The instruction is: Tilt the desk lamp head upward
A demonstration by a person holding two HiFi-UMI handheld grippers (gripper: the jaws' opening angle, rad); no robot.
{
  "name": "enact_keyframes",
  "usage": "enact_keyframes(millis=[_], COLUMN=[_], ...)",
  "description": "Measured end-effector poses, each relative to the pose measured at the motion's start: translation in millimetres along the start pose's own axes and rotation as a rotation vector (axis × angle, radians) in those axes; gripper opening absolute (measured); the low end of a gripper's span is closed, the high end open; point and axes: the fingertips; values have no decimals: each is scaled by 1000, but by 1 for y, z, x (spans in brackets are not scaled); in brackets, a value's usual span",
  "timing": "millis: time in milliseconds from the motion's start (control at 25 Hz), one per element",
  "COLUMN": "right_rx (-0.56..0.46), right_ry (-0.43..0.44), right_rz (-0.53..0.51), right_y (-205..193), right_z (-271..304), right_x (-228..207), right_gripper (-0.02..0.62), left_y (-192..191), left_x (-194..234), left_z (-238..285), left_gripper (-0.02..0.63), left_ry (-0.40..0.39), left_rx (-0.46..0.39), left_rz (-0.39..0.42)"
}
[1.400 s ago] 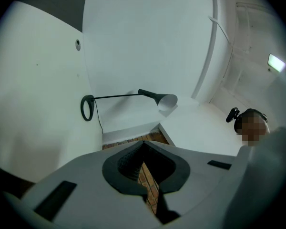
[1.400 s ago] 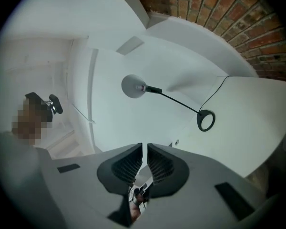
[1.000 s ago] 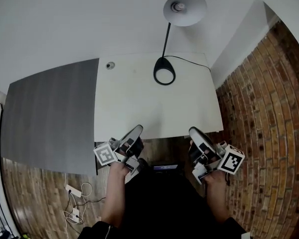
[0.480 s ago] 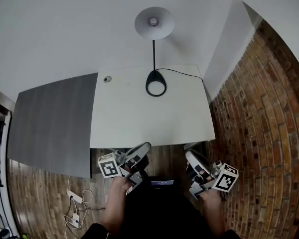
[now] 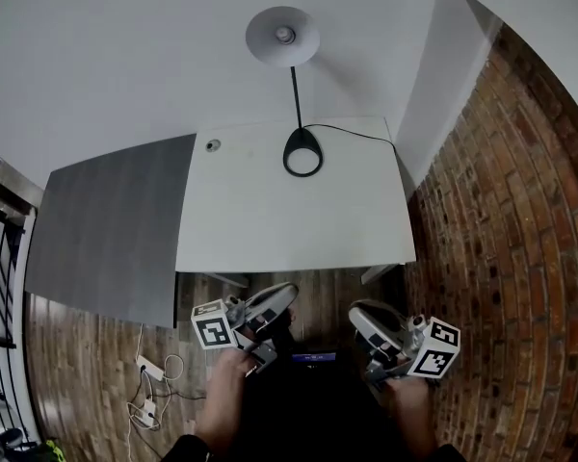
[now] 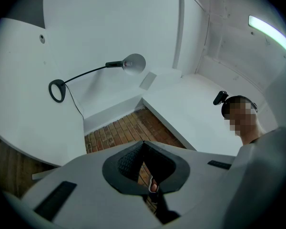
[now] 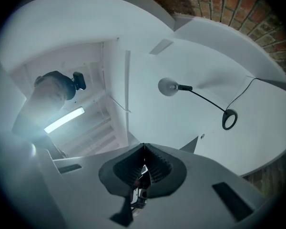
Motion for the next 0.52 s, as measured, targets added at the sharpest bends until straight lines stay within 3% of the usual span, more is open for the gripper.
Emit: enact_keyframes(millis=[520], right_rx=[16], right_ry=[58], right_rz=[-23], right_y=[-19], right_z=[-30], right_x=[24], right_gripper=[14], left_y=[-32], left_x=[-22], left_z=[10], left_gripper=[12], left_ry=[16], left_rx=[2], left_rz=[18])
Point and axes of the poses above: the fingertips, and each gripper's own axes: z forward along the fingers, x to its left, y out of its top, and after that the axes turned 11 degrees about x, right-handed
